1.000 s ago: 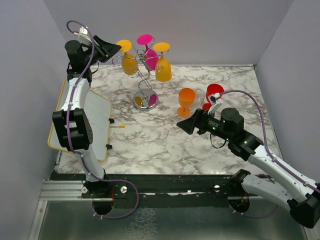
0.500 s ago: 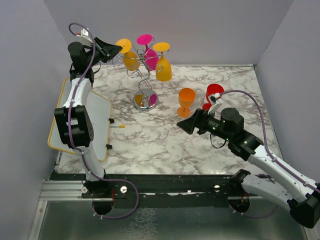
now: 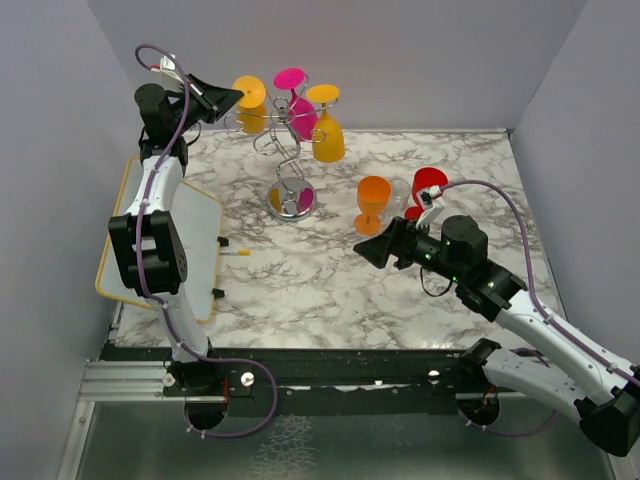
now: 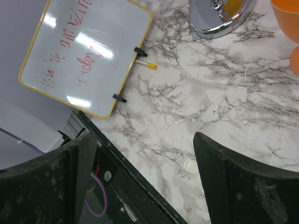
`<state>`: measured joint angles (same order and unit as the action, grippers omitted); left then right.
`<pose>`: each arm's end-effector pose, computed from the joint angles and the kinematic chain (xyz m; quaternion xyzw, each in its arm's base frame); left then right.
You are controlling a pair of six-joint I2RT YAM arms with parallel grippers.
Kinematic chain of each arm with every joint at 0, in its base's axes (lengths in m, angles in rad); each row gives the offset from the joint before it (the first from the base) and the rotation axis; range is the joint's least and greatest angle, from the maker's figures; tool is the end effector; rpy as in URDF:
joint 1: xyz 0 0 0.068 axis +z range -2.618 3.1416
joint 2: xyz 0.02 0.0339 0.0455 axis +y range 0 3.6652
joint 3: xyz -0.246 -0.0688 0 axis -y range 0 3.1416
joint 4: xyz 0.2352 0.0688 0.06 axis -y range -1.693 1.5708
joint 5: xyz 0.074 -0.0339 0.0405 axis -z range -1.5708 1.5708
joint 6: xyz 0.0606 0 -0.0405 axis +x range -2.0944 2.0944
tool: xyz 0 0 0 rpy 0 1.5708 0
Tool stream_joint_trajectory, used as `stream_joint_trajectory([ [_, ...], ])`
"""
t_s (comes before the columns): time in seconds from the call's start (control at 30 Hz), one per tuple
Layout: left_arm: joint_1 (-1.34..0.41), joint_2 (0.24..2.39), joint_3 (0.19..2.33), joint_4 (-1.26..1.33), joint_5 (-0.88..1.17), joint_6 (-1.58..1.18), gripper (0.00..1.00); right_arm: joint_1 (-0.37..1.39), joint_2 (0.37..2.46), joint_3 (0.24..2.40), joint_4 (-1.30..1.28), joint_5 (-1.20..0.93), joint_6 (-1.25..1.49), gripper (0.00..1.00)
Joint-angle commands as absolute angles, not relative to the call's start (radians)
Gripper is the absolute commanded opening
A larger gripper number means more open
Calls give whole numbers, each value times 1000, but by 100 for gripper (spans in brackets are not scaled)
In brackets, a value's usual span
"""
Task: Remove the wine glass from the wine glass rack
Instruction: Pick up the wine glass from the wine rack.
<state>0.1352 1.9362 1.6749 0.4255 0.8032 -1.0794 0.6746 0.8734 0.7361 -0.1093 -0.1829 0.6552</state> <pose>0.4668 0.0195 0.3594 -0.0949 0.6590 -0.5444 0.5103 0.1749 0.1540 0.2967 -0.0638 0.7848 0.4344 0.4374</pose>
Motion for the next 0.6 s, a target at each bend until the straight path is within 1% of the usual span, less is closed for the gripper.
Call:
stream_joint_trajectory([
  [0.0, 132, 1914, 1661, 447, 815, -1108, 4, 675, 866, 766, -128, -158, 670, 90],
  [0.13, 132, 1907, 1659, 448, 802, -1152, 0, 676, 867, 766, -128, -155, 672, 90],
  [0.57, 133, 1871, 1639, 454, 720, -1362, 0, 675, 862, 762, -148, -130, 680, 90],
])
